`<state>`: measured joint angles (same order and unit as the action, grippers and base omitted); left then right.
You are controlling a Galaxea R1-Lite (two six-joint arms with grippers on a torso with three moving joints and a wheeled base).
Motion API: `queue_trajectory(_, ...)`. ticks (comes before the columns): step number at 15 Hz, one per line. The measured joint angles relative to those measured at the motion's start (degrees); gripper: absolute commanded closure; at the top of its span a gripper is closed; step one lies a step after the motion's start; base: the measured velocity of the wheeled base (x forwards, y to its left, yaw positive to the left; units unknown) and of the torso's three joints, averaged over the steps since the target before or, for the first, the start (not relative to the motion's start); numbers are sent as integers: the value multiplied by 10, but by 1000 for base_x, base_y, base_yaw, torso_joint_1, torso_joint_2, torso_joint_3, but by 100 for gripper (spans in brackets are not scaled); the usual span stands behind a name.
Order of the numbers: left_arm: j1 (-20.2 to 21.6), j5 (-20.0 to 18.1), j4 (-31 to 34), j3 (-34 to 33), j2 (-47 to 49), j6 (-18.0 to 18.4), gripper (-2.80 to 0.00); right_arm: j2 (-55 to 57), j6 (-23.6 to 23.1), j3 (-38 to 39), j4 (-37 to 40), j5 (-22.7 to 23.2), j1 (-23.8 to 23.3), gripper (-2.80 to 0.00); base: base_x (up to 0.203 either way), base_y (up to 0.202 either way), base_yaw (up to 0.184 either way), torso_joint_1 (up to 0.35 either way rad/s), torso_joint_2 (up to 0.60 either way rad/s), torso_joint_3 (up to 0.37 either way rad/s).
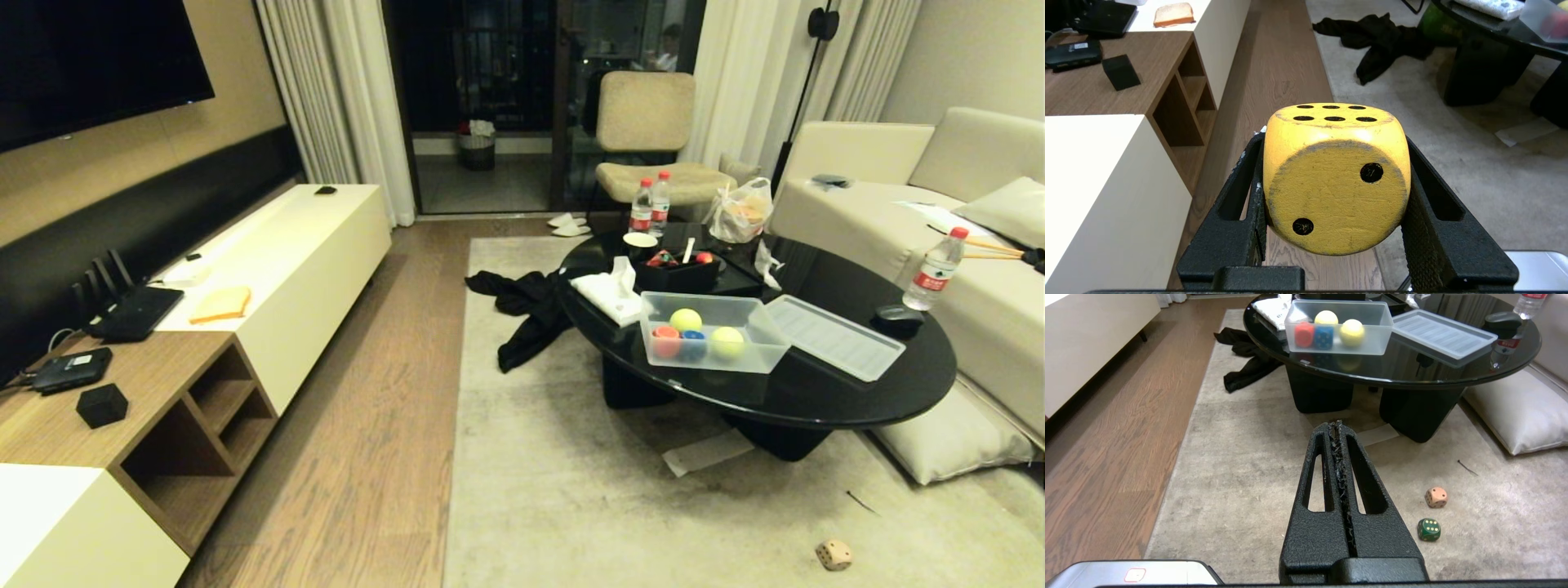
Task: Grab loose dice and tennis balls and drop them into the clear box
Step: Pick up toys out of the box
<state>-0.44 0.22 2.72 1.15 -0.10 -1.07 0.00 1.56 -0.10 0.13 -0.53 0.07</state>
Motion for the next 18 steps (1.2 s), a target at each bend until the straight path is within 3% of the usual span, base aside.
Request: queue_trajectory(18,1,1,-19,-5,0,-4,0,0,2,1,-2,0,0,0,0,0,0,0,0,0)
